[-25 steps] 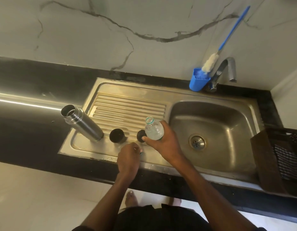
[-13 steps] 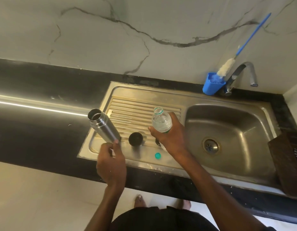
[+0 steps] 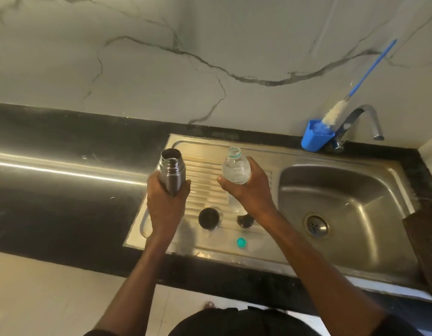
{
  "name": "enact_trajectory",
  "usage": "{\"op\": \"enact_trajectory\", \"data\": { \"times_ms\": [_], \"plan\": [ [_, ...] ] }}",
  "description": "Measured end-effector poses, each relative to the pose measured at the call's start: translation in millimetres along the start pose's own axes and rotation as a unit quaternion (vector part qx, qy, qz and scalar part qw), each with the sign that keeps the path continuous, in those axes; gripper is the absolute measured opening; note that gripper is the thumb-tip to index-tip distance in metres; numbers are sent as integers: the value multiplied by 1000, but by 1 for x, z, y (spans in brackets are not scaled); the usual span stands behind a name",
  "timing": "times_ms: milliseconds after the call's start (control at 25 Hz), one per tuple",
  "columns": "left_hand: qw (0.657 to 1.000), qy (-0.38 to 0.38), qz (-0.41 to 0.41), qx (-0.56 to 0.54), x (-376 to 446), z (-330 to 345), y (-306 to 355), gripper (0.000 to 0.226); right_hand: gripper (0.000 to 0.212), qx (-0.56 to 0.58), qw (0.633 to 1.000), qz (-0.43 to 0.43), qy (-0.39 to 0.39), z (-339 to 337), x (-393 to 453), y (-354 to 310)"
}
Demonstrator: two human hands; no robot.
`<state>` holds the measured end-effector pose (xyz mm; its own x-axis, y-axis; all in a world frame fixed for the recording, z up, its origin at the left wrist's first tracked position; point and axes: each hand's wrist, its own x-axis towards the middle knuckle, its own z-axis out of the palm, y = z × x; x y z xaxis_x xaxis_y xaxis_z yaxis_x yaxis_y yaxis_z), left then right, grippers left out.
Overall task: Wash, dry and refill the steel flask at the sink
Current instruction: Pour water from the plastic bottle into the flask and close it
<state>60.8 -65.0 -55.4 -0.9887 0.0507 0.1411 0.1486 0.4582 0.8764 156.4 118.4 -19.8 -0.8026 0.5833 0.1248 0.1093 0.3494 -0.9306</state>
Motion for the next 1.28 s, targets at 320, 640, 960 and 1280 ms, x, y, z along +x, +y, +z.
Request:
{"op": "enact_trajectory", "data": {
  "times_ms": [320, 640, 960, 1280],
  "plan": [
    [985, -129, 113, 11, 10, 59, 95, 69, 55, -3, 995, -23, 94, -94, 31, -12],
    [952, -210, 200, 100, -15, 125, 164, 59, 57, -162, 973, -56, 156, -198, 56, -33],
    [941, -208, 246, 107, -18, 153, 214, 59, 61, -400, 902, -124, 109, -263, 85, -61],
    [944, -196, 245, 99, -19, 165, 237, 61, 65, -508, 849, -137, 54, -298, 103, -69]
  ]
}}
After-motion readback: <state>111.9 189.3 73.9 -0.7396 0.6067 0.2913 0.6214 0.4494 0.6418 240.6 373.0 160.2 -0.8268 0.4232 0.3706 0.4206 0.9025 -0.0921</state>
